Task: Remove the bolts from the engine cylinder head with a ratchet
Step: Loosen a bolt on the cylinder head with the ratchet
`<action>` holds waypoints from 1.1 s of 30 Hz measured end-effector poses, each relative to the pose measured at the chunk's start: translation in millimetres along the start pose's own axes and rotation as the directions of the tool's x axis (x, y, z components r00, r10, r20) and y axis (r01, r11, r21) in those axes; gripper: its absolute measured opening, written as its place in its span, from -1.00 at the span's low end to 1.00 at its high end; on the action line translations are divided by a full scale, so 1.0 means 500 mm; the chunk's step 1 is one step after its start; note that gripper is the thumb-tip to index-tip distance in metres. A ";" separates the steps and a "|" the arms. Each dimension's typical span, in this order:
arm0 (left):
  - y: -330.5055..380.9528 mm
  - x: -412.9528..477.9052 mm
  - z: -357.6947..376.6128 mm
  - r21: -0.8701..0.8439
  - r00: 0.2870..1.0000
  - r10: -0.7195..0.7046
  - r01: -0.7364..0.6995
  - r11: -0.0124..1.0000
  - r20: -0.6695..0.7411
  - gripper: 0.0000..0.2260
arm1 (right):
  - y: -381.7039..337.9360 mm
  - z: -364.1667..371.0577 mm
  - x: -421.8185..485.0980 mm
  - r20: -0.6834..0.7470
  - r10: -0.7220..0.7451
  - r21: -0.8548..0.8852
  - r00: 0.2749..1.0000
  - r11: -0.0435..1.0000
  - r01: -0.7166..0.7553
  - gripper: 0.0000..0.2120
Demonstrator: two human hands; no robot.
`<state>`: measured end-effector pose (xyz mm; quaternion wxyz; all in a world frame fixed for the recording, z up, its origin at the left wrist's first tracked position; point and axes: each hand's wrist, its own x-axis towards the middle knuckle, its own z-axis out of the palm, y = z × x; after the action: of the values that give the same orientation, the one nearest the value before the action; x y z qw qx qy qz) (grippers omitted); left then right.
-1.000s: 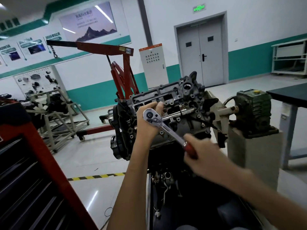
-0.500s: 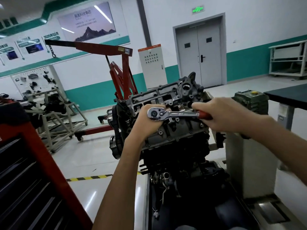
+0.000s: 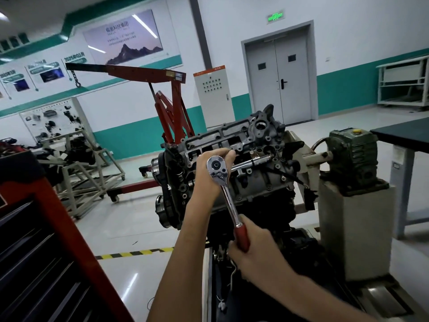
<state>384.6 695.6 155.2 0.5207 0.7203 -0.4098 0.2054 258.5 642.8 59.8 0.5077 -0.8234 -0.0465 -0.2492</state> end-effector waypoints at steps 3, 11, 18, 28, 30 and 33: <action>-0.011 -0.002 -0.031 -0.016 0.994 -0.008 0.010 1.000 0.106 -0.65 | -0.003 -0.116 0.037 0.174 -0.072 -0.295 0.982 0.948 0.122 -0.82; -0.009 -0.002 -0.027 -0.046 0.992 0.062 -0.057 0.997 0.108 -0.61 | -0.039 -0.274 0.153 0.228 -0.208 -0.797 0.951 0.521 0.305 -0.82; 0.001 0.001 0.042 -0.158 0.991 0.019 -0.039 0.987 -0.130 -0.59 | 0.010 -0.024 -0.006 -0.071 -0.014 0.019 0.997 1.000 0.015 -0.76; -0.010 -0.012 -0.033 -0.142 0.998 0.068 -0.068 0.988 -0.005 -0.57 | -0.026 -0.195 0.088 0.313 -0.122 -0.447 0.942 0.856 0.259 -0.72; -0.006 -0.008 -0.036 -0.108 0.998 0.059 -0.056 0.993 0.030 -0.55 | -0.050 -0.252 0.138 0.340 -0.177 -0.680 0.924 0.632 0.371 -0.79; -0.008 -0.010 -0.014 -0.149 0.999 0.037 -0.042 0.988 -0.036 -0.58 | -0.054 -0.275 0.157 0.288 -0.241 -0.783 0.927 0.498 0.373 -0.85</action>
<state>386.0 704.3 151.9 0.5757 0.6675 -0.4296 0.1961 268.0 523.8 167.4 0.0044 -0.9573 -0.1054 -0.2693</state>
